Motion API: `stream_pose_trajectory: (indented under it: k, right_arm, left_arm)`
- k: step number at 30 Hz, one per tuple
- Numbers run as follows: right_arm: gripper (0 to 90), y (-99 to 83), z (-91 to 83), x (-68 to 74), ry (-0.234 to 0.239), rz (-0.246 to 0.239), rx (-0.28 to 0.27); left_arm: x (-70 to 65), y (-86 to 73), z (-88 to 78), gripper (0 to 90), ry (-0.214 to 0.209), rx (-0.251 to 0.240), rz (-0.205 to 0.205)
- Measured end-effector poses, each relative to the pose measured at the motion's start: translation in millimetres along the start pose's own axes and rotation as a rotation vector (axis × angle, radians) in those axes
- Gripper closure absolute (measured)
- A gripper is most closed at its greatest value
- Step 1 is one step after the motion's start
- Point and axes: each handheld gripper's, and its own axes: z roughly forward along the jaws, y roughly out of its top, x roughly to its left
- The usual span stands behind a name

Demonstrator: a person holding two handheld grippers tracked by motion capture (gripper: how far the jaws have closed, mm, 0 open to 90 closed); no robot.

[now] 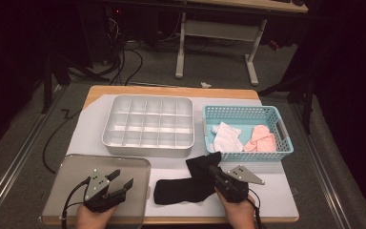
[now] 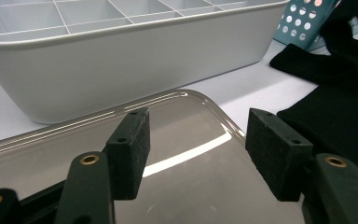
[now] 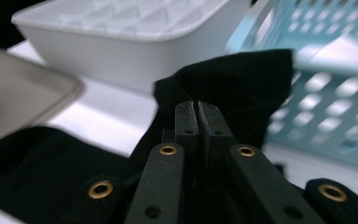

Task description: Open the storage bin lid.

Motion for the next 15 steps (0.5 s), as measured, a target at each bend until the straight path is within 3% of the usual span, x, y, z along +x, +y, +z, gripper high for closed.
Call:
stream_pose_trajectory:
  k: [8, 15]
  right_arm:
    - [86.7, -12.7, 13.2, 25.9, 0.090, -0.021, 0.070]
    - [85.3, -11.9, 32.0, 65.9, 0.208, -0.079, 0.101]
  left_arm:
    - [-1.2, 0.2, 0.6, 40.5, -0.005, -0.003, -0.001]
    - [-1.9, 0.2, 0.4, 40.5, -0.006, -0.003, 0.000]
